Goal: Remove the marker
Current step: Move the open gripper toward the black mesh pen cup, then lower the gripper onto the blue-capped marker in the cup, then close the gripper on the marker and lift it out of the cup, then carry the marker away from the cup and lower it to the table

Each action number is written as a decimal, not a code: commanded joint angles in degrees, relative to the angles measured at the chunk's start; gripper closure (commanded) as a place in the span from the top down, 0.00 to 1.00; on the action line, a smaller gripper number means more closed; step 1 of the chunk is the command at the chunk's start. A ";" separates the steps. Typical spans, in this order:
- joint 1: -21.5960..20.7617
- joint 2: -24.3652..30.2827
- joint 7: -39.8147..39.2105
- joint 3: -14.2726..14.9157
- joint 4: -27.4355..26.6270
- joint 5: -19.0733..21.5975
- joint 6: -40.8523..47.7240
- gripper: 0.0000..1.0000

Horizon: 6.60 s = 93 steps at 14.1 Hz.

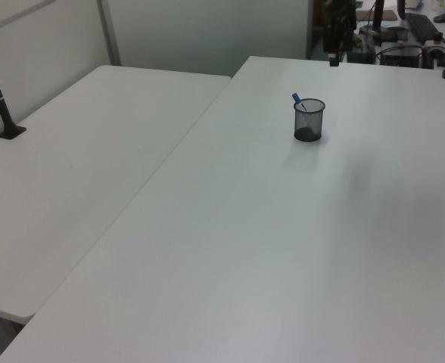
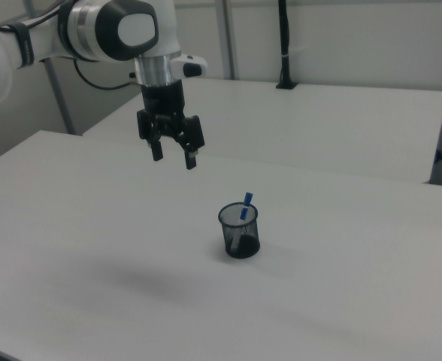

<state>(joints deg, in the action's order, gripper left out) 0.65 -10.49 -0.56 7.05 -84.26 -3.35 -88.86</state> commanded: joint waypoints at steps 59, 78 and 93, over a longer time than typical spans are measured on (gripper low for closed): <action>4.80 -18.08 -3.04 0.25 0.14 2.38 -34.36 0.29; -4.08 -4.36 -4.71 0.51 0.14 10.02 -10.13 0.03; -9.18 -18.60 -4.98 -0.02 -1.44 10.12 -9.84 0.40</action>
<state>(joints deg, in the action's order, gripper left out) -7.93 -28.75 -4.35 6.70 -84.91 6.59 -97.47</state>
